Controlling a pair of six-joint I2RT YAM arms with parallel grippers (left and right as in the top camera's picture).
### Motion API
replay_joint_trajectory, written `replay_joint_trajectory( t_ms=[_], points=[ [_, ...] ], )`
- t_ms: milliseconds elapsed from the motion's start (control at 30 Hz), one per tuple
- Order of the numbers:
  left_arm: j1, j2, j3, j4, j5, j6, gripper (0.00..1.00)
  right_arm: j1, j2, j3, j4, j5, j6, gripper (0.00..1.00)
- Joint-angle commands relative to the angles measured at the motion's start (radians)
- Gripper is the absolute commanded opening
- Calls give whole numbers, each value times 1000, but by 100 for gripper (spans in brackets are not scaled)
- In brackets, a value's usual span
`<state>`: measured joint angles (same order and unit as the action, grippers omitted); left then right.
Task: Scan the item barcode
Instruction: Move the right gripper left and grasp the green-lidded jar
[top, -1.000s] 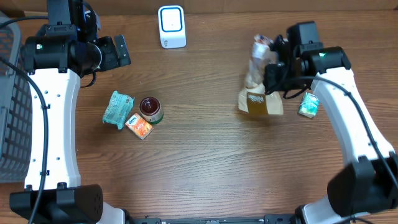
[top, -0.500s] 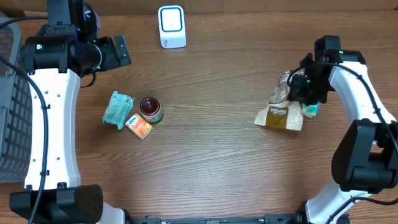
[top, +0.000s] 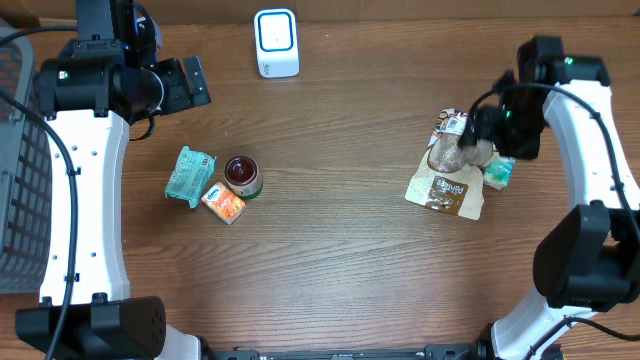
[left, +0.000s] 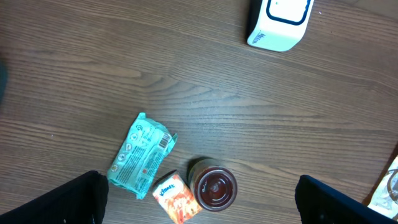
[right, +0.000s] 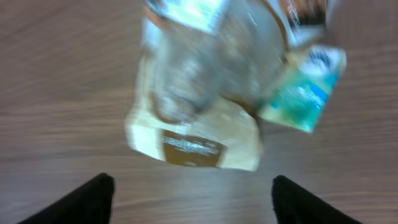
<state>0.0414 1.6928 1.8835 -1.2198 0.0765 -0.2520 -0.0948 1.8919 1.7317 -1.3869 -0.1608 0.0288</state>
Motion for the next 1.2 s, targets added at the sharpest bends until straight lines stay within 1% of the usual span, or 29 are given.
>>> replay_joint_trajectory(
  t_ms=[0, 133, 200, 333, 500, 567, 700, 833, 1033, 1167],
  points=[
    [4, 5, -3, 0, -6, 13, 99, 61, -5, 80, 2, -116, 2, 85],
    [4, 5, -3, 0, -6, 13, 100, 179, -2, 79, 79, -184, 2, 93],
    [4, 5, -3, 0, -6, 13, 100, 256, 0, 74, 138, -201, 2, 100],
    [4, 5, -3, 0, -6, 13, 100, 438, 8, 64, 302, -200, 2, 100],
    [4, 5, -3, 0, -6, 13, 100, 600, 50, 64, 473, -196, 5, 100],
    [4, 5, -3, 0, -6, 13, 100, 653, 81, 64, 534, -179, 34, 100],
    [4, 5, -3, 0, -6, 13, 100, 723, 148, 64, 616, -171, 107, 100],
    [4, 5, -3, 0, -6, 13, 100, 784, 214, 64, 681, -174, 110, 100],
    [4, 5, -3, 0, -6, 13, 99, 859, 268, 64, 780, -172, 110, 100],
    [4, 5, -3, 0, -6, 13, 100, 879, 296, 64, 804, -148, 110, 100]
  ],
)
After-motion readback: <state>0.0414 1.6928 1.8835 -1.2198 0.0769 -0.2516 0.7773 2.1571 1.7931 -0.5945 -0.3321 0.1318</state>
